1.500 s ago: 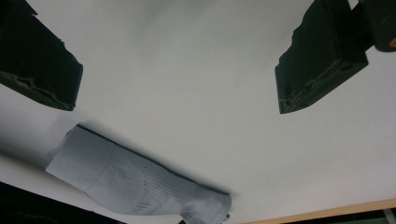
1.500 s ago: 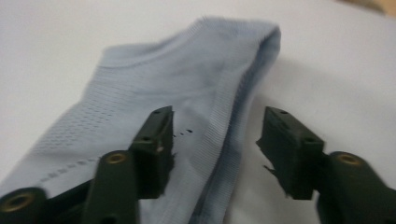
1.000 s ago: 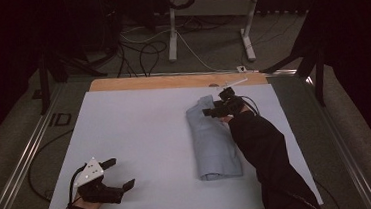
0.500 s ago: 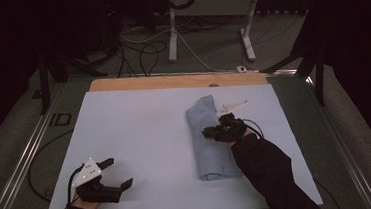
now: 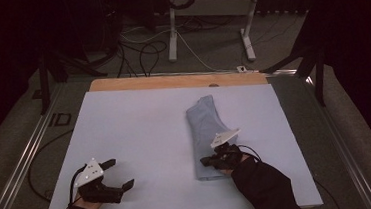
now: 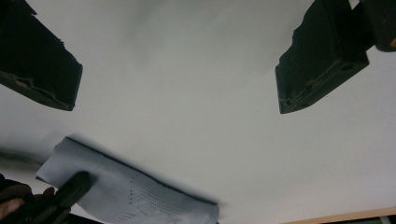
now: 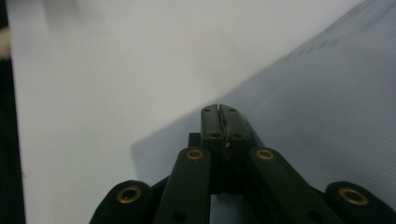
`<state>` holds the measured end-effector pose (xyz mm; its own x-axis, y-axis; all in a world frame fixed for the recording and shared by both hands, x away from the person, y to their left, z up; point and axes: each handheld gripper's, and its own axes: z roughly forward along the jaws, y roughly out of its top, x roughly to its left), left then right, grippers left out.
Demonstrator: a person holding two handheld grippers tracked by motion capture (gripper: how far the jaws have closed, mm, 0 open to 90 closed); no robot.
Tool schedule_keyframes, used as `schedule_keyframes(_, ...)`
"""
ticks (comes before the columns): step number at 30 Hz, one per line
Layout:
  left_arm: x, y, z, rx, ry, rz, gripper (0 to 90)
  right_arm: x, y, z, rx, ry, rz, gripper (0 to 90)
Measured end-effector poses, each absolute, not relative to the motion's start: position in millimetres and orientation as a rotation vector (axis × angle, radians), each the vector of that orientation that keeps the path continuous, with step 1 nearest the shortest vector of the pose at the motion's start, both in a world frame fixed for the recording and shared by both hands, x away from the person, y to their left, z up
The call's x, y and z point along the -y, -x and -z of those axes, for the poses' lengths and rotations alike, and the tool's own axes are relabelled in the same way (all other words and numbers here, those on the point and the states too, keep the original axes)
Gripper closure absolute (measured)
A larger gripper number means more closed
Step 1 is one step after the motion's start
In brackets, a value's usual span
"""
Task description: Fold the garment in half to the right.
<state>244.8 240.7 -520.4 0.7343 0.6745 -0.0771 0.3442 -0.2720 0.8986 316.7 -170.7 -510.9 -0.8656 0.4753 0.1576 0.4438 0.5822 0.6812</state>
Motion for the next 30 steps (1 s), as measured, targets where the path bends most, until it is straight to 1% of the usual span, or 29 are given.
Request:
schedule_keyframes(3, -240.4, -244.7, 519.6, -0.785, -1.883, -0.394, 1.4, 170.0, -310.4, 521.0, -2.778, -0.789, -1.142, 90.0)
schedule_keyframes(12, -240.0, -244.1, 520.1, -0.778, -1.887, -0.394, 1.4, 168.1, -296.8, 530.6, -2.795, -0.764, -1.186, 90.0)
schedule_keyframes(24, -242.2, -244.0, 519.2, -0.782, -1.872, -0.399, 1.4, 167.2, -283.9, 531.1, -2.789, -0.755, -1.182, 90.0)
schedule_keyframes(30, -241.2, -243.6, 519.4, -0.774, -1.880, -0.388, 1.4, 167.5, -287.7, 529.1, -2.801, -0.771, -1.192, 90.0)
